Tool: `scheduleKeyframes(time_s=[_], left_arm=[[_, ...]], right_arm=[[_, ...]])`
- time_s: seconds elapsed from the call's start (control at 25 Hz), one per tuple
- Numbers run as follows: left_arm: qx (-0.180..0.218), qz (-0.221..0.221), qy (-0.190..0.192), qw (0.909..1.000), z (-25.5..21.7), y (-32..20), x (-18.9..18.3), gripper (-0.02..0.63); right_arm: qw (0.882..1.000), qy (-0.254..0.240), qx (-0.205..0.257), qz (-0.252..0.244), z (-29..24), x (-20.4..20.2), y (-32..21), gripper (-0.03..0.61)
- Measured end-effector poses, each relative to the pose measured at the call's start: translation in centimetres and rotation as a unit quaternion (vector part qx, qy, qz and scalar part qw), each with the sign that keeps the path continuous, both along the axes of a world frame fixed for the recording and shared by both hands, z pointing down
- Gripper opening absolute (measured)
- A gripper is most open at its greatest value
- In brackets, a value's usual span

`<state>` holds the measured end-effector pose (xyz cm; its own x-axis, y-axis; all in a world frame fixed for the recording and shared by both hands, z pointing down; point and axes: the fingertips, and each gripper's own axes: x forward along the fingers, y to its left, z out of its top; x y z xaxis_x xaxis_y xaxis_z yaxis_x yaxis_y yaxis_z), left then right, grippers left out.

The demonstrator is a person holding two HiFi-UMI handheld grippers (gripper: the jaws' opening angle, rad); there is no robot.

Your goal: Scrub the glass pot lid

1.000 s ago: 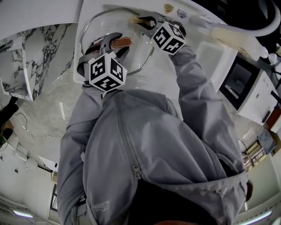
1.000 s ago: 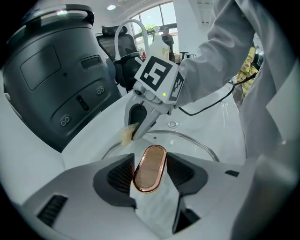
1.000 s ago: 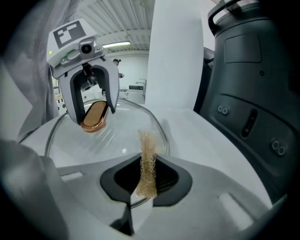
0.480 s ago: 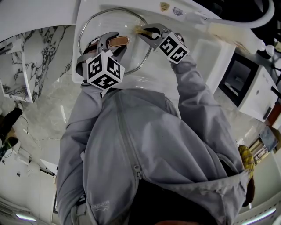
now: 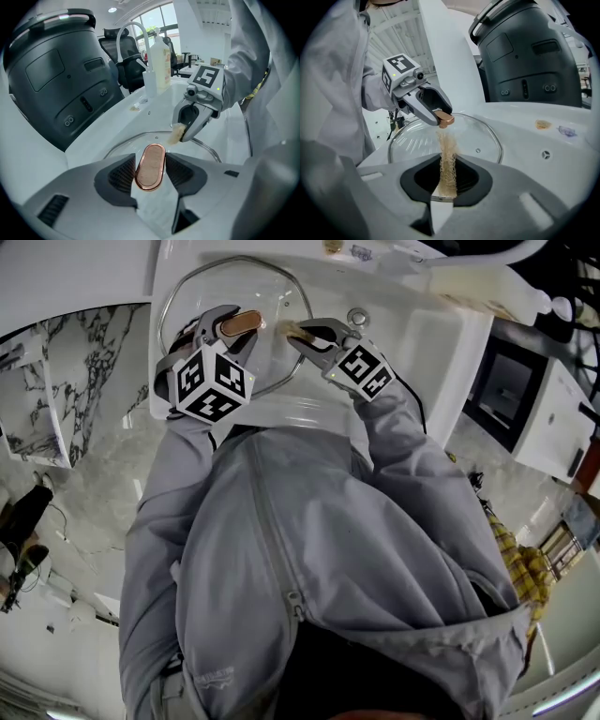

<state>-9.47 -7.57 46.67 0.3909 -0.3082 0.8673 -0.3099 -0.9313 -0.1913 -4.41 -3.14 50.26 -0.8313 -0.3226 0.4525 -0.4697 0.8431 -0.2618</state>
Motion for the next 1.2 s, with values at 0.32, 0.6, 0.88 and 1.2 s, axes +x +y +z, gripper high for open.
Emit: scheduleKeyframes(time_s=[0.32, 0.6, 0.88, 1.2], left_arm=[[0.010, -0.001, 0.002, 0.9999, -0.2, 0.0, 0.0, 0.184], [0.020, 0.002, -0.001, 0.9998, -0.1, 0.0, -0.1, 0.178], [0.022, -0.002, 0.005, 0.9997, -0.2, 0.0, -0.3, 0.177], [0.029, -0.003, 0.011, 0.9995, -0.3, -0.1, -0.2, 0.178]], right_arm=[[0.999, -0.025, 0.002, -0.028, -0.9, -1.6, 3.8, 0.046], [0.994, -0.017, -0.007, -0.105, -1.6, -3.7, 7.1, 0.046], [0.985, -0.042, -0.052, -0.158, -4.5, -5.5, 9.0, 0.046], [0.989, -0.092, -0.050, -0.107, -10.7, -5.1, 7.7, 0.046]])
